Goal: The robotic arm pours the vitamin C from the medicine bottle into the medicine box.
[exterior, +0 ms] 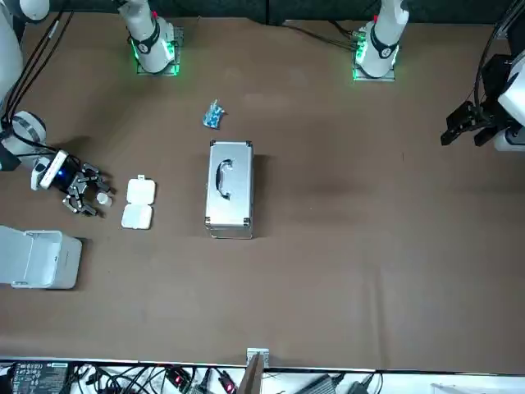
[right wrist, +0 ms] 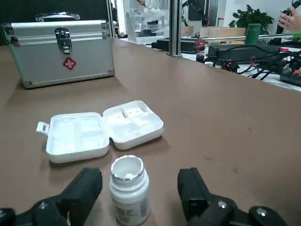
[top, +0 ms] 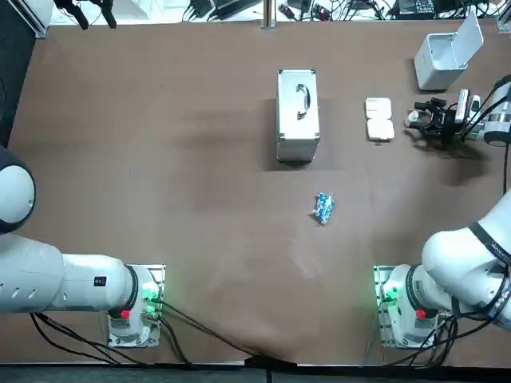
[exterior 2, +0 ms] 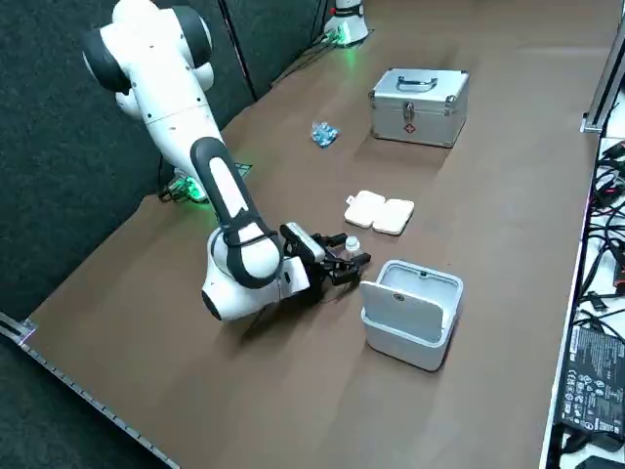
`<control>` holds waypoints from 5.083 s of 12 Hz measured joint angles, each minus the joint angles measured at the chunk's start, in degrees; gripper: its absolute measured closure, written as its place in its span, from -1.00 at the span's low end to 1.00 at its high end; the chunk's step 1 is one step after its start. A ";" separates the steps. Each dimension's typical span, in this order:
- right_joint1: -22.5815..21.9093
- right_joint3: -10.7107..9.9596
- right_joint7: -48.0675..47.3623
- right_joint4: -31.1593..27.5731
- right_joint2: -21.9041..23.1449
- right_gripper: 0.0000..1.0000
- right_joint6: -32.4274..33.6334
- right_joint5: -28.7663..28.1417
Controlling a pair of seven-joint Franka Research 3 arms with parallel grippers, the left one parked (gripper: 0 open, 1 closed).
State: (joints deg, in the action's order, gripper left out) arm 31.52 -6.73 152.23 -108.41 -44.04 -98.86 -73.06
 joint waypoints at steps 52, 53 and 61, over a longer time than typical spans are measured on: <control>1.39 0.17 -2.92 2.89 -2.67 0.14 5.65 -1.63; 1.26 0.25 -3.10 3.06 -2.24 0.14 5.66 -1.53; -1.18 0.54 -6.23 -1.54 6.18 0.14 -3.80 1.64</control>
State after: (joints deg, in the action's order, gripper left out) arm 30.34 -6.19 146.00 -109.95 -37.86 -102.65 -71.42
